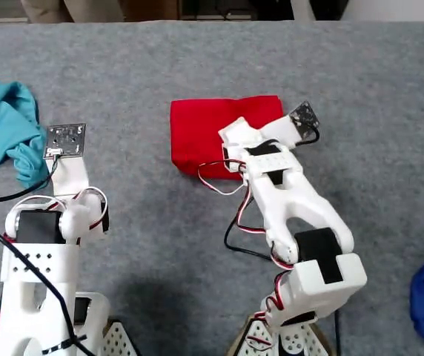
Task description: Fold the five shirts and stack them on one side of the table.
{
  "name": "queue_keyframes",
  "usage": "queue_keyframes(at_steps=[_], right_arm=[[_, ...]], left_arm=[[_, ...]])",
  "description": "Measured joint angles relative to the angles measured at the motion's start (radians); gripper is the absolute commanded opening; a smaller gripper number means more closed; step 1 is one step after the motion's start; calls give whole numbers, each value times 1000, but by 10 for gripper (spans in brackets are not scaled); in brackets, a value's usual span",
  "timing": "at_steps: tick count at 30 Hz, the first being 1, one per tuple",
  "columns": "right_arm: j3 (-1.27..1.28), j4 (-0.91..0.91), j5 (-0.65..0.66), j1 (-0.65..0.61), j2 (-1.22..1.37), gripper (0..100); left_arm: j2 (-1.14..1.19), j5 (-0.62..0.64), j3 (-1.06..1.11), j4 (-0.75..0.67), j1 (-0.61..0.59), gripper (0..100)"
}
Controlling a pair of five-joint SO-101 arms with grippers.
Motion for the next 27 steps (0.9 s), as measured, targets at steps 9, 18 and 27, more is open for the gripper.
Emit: queue_keyframes(at_steps=[9, 18, 27], right_arm=[[0, 3, 2, 0, 0, 395], [-5, 81, 28, 18, 0, 145], [-9, 72, 77, 28, 31, 74]], left_arm=[[0, 0, 0, 0, 0, 18], [0, 0, 0, 0, 0, 18], [0, 0, 0, 0, 0, 18]])
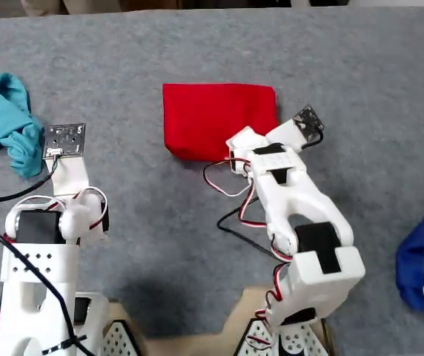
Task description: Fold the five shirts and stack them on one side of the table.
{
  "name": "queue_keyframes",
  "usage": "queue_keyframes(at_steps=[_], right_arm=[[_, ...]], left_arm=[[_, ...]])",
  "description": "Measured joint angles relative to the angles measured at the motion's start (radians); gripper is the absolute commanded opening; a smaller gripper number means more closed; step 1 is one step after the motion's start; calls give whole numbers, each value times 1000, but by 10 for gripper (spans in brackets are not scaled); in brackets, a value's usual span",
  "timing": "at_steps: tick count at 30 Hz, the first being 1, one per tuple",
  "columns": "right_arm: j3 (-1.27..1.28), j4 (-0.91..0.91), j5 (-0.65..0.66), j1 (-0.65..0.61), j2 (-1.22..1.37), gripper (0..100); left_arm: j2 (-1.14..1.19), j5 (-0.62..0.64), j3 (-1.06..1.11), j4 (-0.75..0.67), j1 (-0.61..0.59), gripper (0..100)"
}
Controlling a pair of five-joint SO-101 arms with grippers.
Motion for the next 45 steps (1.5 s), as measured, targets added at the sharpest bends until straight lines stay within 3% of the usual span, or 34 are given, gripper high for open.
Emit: queue_keyframes(at_steps=[8, 12, 20, 29, 45], right_arm=[[-14, 48, 40, 31, 0, 72], [-31, 112, 83, 63, -12, 8], [-29, 273, 94, 144, -290, 7], [-28, 288, 138, 239, -453, 6], [-69, 288, 407, 743, -523, 6]], left_arm=[[0, 0, 0, 0, 0, 18], [0, 0, 0, 0, 0, 18], [0, 0, 0, 0, 0, 18], [0, -3, 0, 20, 0, 18], [0, -8, 0, 26, 0, 18]])
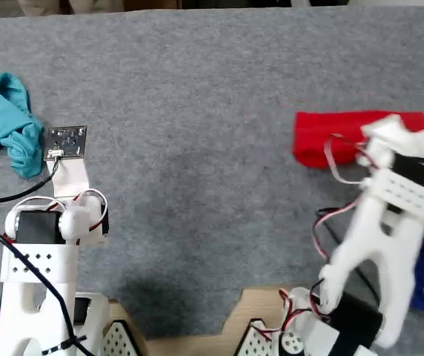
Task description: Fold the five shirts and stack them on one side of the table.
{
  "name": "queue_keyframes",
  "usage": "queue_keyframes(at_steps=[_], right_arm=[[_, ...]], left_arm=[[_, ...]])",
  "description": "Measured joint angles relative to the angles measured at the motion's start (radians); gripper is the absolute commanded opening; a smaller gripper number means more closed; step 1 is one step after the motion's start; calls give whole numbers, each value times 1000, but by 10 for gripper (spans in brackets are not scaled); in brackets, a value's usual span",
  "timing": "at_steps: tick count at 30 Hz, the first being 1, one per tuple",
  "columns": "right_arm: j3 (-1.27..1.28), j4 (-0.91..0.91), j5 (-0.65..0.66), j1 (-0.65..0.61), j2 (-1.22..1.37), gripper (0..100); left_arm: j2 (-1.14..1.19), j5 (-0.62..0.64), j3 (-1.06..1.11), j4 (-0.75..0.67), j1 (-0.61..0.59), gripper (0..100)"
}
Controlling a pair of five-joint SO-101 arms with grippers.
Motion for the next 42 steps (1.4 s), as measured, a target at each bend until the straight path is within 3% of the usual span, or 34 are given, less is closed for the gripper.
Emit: queue_keyframes(at_steps=[12, 20, 28, 42], right_arm=[[-114, -52, 192, 405, 0, 6], [-114, -61, 270, 582, 0, 6], [-114, -49, 325, 684, 0, 6], [-115, 213, 531, 718, 0, 44]], left_arm=[[-8, 0, -31, 18, 0, 18], [-8, 0, -31, 18, 0, 18], [-8, 0, -31, 18, 0, 18], [-8, 0, -31, 18, 0, 18]])
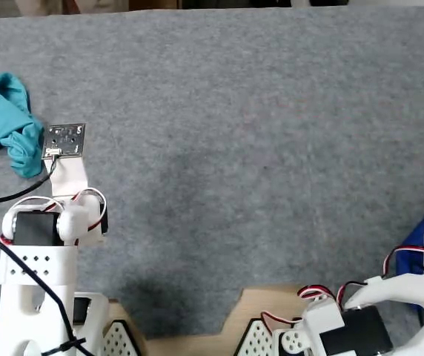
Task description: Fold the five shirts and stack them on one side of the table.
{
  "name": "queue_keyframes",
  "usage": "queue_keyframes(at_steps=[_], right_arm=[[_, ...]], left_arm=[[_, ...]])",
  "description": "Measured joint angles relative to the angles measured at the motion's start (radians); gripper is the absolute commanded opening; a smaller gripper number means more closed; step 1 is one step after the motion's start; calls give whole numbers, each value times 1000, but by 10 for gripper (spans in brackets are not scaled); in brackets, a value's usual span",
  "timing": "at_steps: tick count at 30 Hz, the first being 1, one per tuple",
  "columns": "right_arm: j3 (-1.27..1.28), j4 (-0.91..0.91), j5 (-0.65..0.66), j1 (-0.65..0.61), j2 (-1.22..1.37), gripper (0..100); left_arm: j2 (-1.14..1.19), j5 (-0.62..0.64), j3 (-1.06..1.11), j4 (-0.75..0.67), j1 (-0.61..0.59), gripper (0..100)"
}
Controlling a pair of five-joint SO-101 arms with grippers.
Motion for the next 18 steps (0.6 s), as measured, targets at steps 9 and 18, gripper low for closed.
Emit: queue_keyframes(at_steps=[9, 18], right_arm=[[0, 17, 87, 46, -2, 341], [0, 144, 87, 68, -83, 342]], left_arm=[[0, 0, -48, 5, 0, 18], [-2, -2, -48, 5, 0, 18]])
